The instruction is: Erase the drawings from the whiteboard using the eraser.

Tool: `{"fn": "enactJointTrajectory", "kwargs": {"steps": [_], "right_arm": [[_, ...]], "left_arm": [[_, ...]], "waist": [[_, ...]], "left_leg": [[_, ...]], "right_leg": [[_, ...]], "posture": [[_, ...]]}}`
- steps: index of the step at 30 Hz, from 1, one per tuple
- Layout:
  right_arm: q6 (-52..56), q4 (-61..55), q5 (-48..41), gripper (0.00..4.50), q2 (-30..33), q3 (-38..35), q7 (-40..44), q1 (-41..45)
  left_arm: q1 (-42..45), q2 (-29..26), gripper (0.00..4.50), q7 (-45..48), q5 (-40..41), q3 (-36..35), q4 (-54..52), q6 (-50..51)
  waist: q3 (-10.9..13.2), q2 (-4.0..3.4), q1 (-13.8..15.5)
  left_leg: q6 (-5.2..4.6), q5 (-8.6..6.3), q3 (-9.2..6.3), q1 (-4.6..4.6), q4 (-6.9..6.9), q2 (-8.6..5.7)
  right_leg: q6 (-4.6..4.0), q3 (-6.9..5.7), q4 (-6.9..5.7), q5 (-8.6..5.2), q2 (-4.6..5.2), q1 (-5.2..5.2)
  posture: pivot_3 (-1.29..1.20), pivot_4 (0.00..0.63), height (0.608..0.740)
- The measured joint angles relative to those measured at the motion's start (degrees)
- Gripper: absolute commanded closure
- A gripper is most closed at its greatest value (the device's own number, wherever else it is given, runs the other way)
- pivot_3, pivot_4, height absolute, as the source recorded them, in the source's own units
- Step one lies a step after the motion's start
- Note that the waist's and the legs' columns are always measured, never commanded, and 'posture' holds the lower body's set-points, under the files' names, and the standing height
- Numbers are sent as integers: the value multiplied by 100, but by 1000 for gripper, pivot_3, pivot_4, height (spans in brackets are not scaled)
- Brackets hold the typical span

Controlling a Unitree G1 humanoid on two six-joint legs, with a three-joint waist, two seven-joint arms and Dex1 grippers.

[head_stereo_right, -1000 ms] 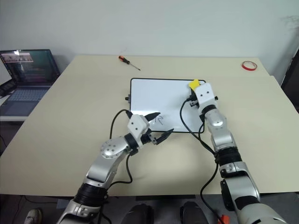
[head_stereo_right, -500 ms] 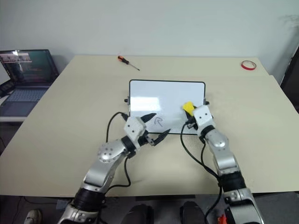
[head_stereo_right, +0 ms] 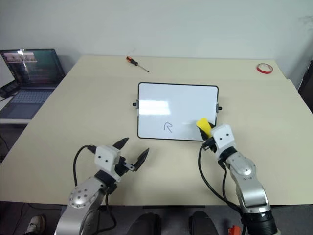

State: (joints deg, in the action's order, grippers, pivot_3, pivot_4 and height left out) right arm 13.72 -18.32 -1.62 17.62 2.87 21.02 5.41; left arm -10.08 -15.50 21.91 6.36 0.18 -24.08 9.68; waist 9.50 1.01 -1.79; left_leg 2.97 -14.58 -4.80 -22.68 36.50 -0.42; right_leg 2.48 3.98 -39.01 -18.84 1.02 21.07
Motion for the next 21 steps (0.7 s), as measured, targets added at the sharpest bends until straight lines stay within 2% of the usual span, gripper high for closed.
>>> {"fn": "enactJointTrajectory", "kwargs": {"steps": [12, 21], "right_arm": [[-20, 154, 48, 3218, -26, 112, 15, 331], [-1104, 2225, 588, 3218, -852, 989, -162, 1740]], "left_arm": [[202, -2, 0, 13, 5, 172, 14, -1], [165, -20, 0, 20, 31, 207, 31, 41]], "waist": [[0, 0, -6], [0, 0, -49]], "left_leg": [[0, 0, 6, 0, -1, -1], [1, 1, 13, 1, 0, 1]], "right_leg": [[0, -9, -1, 0, -1, 4], [-1, -12, -5, 1, -4, 9]], "posture": [[0, 150, 740], [0, 150, 740]]}}
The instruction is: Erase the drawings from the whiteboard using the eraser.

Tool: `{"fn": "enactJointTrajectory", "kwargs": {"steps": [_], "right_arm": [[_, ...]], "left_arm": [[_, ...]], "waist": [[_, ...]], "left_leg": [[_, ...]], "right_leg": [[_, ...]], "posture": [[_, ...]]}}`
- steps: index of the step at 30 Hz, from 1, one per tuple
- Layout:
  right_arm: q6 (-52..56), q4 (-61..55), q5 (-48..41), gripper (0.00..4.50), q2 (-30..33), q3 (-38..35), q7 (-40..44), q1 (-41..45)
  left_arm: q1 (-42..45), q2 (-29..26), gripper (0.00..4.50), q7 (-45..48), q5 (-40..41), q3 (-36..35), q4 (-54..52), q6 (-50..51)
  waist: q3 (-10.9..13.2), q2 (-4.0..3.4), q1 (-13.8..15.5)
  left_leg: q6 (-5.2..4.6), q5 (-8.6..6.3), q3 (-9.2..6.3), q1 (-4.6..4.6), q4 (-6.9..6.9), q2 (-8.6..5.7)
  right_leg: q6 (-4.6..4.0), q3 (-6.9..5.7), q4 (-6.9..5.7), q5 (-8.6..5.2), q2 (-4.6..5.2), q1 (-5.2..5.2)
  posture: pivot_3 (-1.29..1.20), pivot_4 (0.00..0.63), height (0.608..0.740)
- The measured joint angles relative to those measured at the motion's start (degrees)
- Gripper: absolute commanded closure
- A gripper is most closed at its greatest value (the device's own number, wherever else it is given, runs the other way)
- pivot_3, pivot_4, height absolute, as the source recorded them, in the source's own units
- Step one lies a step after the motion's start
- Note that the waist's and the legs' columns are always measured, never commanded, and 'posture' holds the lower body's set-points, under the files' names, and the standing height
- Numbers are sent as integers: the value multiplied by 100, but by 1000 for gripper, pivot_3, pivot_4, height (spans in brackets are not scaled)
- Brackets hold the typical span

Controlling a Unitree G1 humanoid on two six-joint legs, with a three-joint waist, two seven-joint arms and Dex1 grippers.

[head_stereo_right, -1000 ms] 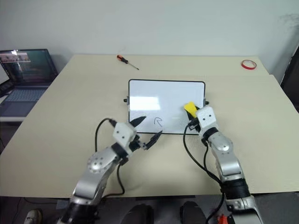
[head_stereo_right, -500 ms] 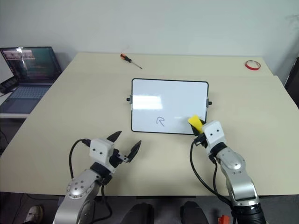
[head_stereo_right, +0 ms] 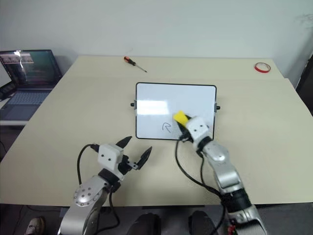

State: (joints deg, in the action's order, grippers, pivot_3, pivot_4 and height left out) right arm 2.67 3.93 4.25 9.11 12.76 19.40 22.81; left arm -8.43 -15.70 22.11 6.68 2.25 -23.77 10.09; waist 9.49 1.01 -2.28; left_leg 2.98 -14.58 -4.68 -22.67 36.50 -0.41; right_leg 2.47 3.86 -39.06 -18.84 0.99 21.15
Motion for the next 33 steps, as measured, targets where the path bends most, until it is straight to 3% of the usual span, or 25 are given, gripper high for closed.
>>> {"fn": "enactJointTrajectory", "kwargs": {"steps": [5, 12, 15, 23, 27, 33], "right_arm": [[-577, 1633, 407, 3218, -199, 192, -288, 920], [-1359, 2729, 794, 3218, -245, 327, -530, 1432], [-1354, 2783, 793, 3218, -237, 327, -413, 1362], [-1230, 2050, 761, 3218, 26, 751, 663, 471], [-1182, 2037, 745, 3218, 44, 714, 641, 508], [-1228, 2342, 791, 3218, 6, 282, -106, 1047]], "left_arm": [[38, -46, 0, -18, 2, -36, -48, 129], [167, -34, 0, -56, -1, -31, -253, 364], [162, -17, 0, -134, -2, -28, -338, 447], [310, -24, 0, -139, 2, -38, -368, 479], [375, -26, 0, -127, 3, -37, -347, 472], [380, -27, 0, -58, 5, -21, -234, 445]], "waist": [[0, 1, 32], [-7, 4, 25], [-7, 4, 19], [-8, 5, 30], [-7, 5, 37], [-7, 4, 45]], "left_leg": [[0, 0, -2, -1, 5, -1], [-1, 0, -1, 33, 23, 0], [-2, -1, -11, 104, 22, 1], [-2, -2, -18, 103, 23, 1], [-2, -2, -19, 98, 22, 0], [-2, -1, -25, 96, 25, -2]], "right_leg": [[-1, -5, -3, 1, 1, 0], [-1, -3, -25, 2, 1, -34], [-2, -1, -15, 0, -1, -105], [-1, -5, -2, 1, -2, -113], [-1, -5, 0, 1, -1, -110], [-1, -4, -2, 1, -1, -110]], "posture": [[0, 150, 740], [0, 150, 740], [0, 150, 740], [0, 150, 740], [0, 150, 740], [0, 150, 740]]}}
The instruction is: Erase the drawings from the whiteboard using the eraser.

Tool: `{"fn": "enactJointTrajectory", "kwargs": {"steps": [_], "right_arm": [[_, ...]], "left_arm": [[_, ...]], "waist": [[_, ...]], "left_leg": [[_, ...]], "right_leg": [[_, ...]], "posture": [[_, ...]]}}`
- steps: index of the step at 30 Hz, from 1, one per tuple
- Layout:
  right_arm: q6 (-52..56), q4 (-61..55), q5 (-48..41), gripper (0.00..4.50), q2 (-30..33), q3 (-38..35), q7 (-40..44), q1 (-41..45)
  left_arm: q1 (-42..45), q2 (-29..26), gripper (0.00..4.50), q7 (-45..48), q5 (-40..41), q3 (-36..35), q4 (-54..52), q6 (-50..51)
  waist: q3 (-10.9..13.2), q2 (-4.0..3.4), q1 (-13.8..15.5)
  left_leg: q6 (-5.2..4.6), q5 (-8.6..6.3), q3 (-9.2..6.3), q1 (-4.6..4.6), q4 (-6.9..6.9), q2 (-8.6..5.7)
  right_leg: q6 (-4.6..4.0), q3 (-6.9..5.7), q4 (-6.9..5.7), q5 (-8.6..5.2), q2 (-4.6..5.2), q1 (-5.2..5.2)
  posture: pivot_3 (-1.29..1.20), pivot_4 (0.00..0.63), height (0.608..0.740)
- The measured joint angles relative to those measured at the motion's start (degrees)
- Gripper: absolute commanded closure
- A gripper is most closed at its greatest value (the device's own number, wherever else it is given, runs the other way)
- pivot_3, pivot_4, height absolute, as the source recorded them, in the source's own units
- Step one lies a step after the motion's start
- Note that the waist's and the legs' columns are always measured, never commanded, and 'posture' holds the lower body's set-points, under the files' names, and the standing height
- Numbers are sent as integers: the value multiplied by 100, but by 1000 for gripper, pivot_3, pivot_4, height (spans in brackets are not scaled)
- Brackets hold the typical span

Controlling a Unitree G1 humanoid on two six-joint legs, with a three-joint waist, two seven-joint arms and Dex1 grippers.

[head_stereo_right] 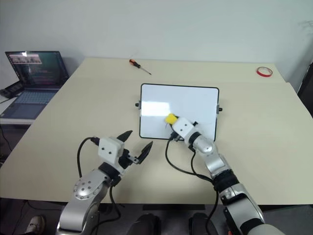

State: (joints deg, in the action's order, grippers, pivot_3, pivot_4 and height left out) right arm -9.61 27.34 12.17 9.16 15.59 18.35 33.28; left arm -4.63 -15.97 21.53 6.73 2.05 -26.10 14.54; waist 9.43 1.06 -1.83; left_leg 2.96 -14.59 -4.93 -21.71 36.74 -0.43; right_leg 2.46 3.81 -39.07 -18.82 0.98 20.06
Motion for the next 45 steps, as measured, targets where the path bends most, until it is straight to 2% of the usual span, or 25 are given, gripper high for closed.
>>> {"fn": "enactJointTrajectory", "kwargs": {"steps": [5, 12, 16, 19, 26, 31, 34, 41, 45], "right_arm": [[-86, 44, 33, 3218, -96, -52, -216, 25], [34, -134, 90, 3218, -88, 710, 822, -277], [161, -227, 130, 3218, 2, 702, 943, -252], [189, -178, 181, 3218, 24, 679, 767, -172], [291, 85, 294, 3218, 139, 262, -261, 341], [323, 38, 336, 3218, 137, 260, -366, 318], [378, -231, 320, 3218, 179, 252, -232, 114], [549, -1206, 273, 3218, 745, 593, 717, -913], [719, -1365, 333, 3218, 823, 591, 747, -949]], "left_arm": [[46, 1, 0, 62, 0, 44, 167, -48], [47, 1, 0, 64, 0, 47, 214, -219], [28, 0, 0, 61, -1, 45, 219, -252], [-10, 0, 0, 54, -3, 47, 218, -258], [-17, 6, 0, 51, -4, 105, 231, -260], [37, 18, 0, 57, -4, 142, 256, -260], [36, 21, 0, 61, -3, 171, 262, -261], [38, 5, 0, 94, -2, 205, 308, -273], [48, 0, 0, 152, -2, 205, 330, -273]], "waist": [[0, -1, -12], [2, -2, -32], [1, -2, -17], [1, -2, -15], [0, 0, 23], [0, 0, 22], [-1, 1, 23], [-1, 1, 0], [-2, 2, 8]], "left_leg": [[0, 0, 2, -6, -4, 0], [0, -1, 7, -10, -14, 2], [0, -1, 4, -9, -14, 1], [0, 0, 2, -9, -13, 1], [0, 1, -17, -4, -1, -2], [0, 2, -18, -4, 1, -3], [0, 1, -21, -6, 0, -4], [0, 0, -16, -5, -10, -3], [1, 1, -17, -4, -8, -4]], "right_leg": [[0, 2, 1, 0, 0, 8], [0, 1, 5, -1, 1, 17], [0, 0, 8, -1, 3, 15], [0, 2, 7, -1, 2, 14], [0, -7, 5, 0, 3, -2], [0, -9, 5, 0, 3, -5], [0, -11, 7, 0, 4, -5], [0, -7, 9, 0, 5, -1], [1, -9, 10, -1, 5, -4]], "posture": [[0, 150, 740], [0, 150, 740], [0, 150, 740], [0, 150, 740], [0, 150, 740], [0, 150, 740], [0, 150, 740], [0, 150, 740], [0, 150, 740]]}}
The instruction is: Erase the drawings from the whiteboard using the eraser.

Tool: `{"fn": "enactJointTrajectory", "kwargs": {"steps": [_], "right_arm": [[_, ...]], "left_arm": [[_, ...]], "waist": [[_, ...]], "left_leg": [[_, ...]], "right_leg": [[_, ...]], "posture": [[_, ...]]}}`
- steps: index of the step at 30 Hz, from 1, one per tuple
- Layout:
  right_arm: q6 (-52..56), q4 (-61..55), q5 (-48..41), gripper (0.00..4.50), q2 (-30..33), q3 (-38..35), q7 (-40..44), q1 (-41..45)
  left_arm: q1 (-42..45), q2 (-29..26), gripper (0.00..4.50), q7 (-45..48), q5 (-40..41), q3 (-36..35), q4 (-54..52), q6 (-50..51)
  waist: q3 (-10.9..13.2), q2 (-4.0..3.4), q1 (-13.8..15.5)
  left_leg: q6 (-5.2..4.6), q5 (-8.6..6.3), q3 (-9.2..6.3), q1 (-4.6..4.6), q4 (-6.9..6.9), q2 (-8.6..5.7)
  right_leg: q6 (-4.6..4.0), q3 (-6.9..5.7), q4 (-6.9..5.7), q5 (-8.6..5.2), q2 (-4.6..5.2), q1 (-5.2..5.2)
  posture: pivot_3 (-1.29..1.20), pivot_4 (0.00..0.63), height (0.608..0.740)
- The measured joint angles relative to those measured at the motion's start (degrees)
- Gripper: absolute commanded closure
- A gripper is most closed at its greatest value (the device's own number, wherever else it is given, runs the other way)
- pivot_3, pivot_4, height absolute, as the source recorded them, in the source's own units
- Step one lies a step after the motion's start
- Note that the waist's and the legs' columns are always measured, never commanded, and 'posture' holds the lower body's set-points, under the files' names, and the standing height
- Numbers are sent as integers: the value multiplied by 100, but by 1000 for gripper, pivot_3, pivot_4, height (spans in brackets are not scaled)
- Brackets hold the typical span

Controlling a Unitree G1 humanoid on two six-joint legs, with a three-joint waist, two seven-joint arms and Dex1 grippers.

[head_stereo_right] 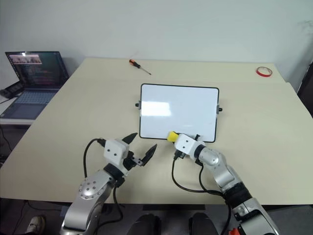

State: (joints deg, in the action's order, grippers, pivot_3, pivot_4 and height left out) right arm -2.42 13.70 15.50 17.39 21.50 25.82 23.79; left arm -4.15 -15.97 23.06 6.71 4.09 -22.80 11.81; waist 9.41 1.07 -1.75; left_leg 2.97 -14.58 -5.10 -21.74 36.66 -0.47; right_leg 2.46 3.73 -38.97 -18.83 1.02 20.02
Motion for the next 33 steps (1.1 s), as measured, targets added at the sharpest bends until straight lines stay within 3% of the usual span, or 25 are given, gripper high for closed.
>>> {"fn": "enactJointTrajectory", "kwargs": {"steps": [9, 14, 22, 28, 33], "right_arm": [[36, 711, 5, 3218, -374, -336, -1022, 866], [252, 394, -240, 3218, -414, -747, -1123, 756], [1917, -2311, -823, 3218, -2, -1146, -416, -986], [3500, -4202, -832, 3218, 114, -1795, -532, -1578], [4946, -5235, -784, 3218, 88, -2341, -798, -1896]], "left_arm": [[44, 9, 0, 14, 1, 13, 18, 2], [64, 6, 0, 40, 4, 27, 19, 24], [523, -106, 0, 452, 194, 23, 225, -82], [1246, -502, 0, 1565, 473, 314, 818, -359], [2214, -524, 0, 2752, 699, 685, 1932, -623]], "waist": [[2, 0, 12], [3, 0, 19], [7, -5, 17], [10, -9, -9], [11, -6, 35]], "left_leg": [[-7, 23, -3, 2, 6, 1], [-6, 21, -2, -16, 2, -1], [1, 16, -6, -104, -22, -1], [2, 17, 9, -111, -24, -1], [2, 17, 7, -115, -23, -5]], "right_leg": [[-1, 0, -1, 14, -2, -1], [-1, 0, 1, 15, 0, 11], [-3, -5, 6, 12, 2, 100], [-3, -10, -1, 12, -1, 118], [-3, -24, 1, 12, -4, 118]], "posture": [[0, 150, 740], [0, 150, 740], [0, 150, 740], [0, 150, 740], [0, 150, 740]]}}
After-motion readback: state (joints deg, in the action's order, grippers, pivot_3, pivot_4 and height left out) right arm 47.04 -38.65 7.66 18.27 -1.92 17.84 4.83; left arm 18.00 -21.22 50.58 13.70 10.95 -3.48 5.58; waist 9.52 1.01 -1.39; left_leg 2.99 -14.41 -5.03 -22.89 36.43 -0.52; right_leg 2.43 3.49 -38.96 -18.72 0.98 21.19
